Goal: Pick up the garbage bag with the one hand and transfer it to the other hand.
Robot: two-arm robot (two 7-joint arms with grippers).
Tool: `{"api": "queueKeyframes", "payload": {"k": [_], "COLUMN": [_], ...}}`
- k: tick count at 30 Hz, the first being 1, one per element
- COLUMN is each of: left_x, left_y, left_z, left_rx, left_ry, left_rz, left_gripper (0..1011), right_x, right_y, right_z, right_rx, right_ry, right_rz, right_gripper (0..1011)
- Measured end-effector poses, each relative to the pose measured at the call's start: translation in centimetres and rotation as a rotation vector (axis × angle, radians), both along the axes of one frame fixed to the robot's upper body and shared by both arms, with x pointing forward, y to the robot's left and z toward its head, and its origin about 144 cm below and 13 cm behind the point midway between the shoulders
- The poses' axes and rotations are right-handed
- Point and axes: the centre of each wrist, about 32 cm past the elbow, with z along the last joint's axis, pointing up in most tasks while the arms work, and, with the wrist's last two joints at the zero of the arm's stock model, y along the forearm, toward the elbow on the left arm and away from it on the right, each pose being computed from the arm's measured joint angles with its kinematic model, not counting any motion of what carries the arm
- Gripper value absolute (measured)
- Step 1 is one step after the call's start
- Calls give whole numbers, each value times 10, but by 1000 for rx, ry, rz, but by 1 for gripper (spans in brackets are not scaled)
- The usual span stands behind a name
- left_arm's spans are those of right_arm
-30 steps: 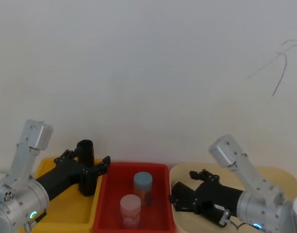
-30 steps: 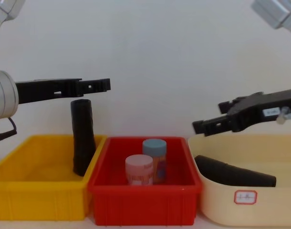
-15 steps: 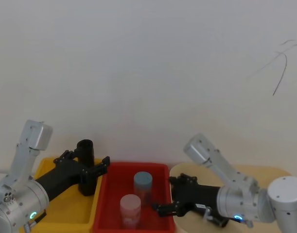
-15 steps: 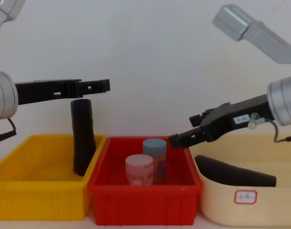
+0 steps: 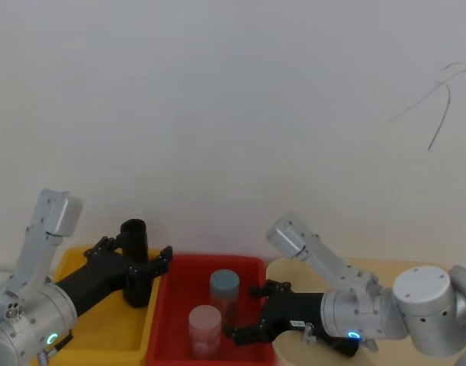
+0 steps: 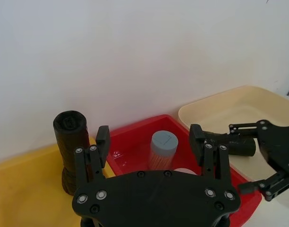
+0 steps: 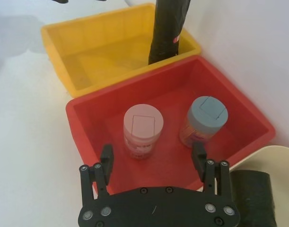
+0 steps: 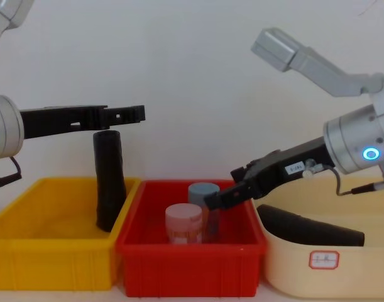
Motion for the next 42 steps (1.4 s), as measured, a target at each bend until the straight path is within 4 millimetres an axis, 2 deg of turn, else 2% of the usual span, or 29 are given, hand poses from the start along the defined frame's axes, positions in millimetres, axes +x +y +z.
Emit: {"api": "queueKeyframes", "payload": {"k": [18, 42], "left_x": [0, 0], "left_y": [0, 0], "left_z": [0, 0], "left_rx": [0, 0], "left_ry": [0, 0], "left_rz": [0, 0], "left_gripper": [1001, 1001], "right_x": [23, 36], "right_y": [19, 31], "right_z": [-9, -13], "right_rx": [-30, -65], "right_ry": [43, 75], "right_rz": [22, 30], "right_gripper": [1001, 1001]}}
